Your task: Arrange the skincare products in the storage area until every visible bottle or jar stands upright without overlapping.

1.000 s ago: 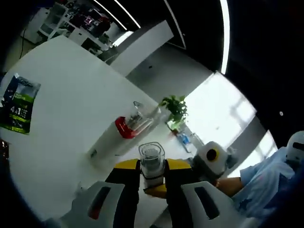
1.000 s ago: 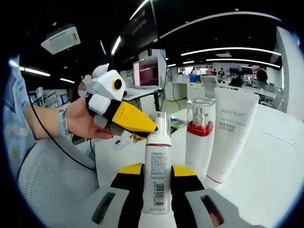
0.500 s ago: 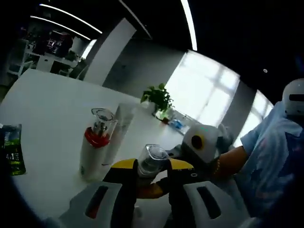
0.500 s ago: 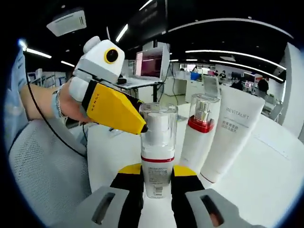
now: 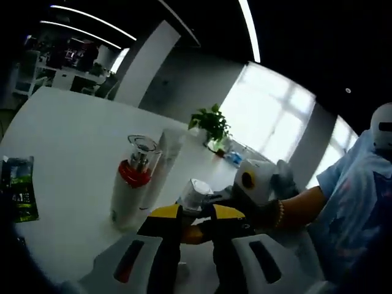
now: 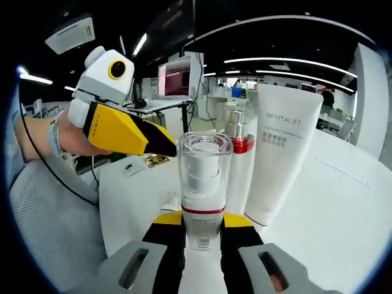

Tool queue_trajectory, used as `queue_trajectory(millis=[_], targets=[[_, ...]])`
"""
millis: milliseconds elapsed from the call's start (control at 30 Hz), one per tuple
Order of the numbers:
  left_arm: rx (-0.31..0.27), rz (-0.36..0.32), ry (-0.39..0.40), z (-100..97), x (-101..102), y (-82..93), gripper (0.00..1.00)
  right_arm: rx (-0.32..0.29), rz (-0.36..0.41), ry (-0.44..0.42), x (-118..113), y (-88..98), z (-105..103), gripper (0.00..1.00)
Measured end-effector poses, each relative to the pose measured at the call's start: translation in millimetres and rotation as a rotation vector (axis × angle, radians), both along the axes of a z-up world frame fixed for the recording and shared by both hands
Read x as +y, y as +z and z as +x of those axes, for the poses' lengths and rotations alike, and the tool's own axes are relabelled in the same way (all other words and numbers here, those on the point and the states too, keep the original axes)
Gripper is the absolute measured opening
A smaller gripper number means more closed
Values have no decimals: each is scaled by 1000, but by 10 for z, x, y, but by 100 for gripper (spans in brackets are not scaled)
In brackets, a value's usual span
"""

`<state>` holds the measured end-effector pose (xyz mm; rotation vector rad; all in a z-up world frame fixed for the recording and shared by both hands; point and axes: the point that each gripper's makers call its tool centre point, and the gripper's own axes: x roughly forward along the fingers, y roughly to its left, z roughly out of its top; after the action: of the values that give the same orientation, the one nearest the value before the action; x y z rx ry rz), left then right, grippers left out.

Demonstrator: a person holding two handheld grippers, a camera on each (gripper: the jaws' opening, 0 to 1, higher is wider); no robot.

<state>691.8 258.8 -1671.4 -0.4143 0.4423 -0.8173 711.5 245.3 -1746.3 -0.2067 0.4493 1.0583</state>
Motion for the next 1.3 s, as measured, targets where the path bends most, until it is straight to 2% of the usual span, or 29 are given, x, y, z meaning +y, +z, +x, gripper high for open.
queue_trajectory(millis=[133,267,467,600,633,700,733,833,933,1033,1100,1300], targets=[[27,-57,65,75,105,25,14,-6,-20,2,10,-45,-14,15],[53,-59,103,100,155,-14,16,-18,-36,-8,5,-118,17,15],[60,-52,113,99,149,-30,18,-19,-58,-35,-47,-246,45,16],[60,-39,138,124,194,-45,22,-24,-118,-31,-79,-373,22,16],[59,-43,141,124,199,-36,22,-30,-94,-35,-64,-339,27,16],[58,-46,140,121,199,-28,22,-34,-97,-36,-66,-346,17,16],[57,-46,140,120,199,-26,22,-57,-102,-28,-60,-344,25,16],[63,-43,141,123,205,-38,22,-57,-97,-46,-71,-342,56,16],[63,-40,143,125,209,-41,21,-51,-119,-64,-106,-357,83,16],[67,-37,144,127,217,-54,21,-38,-189,-77,-195,-445,106,19],[70,-35,142,131,217,-63,21,-32,-199,-81,-216,-474,119,20],[73,-34,148,140,246,-70,21,-26,-215,-107,-285,-480,168,17]])
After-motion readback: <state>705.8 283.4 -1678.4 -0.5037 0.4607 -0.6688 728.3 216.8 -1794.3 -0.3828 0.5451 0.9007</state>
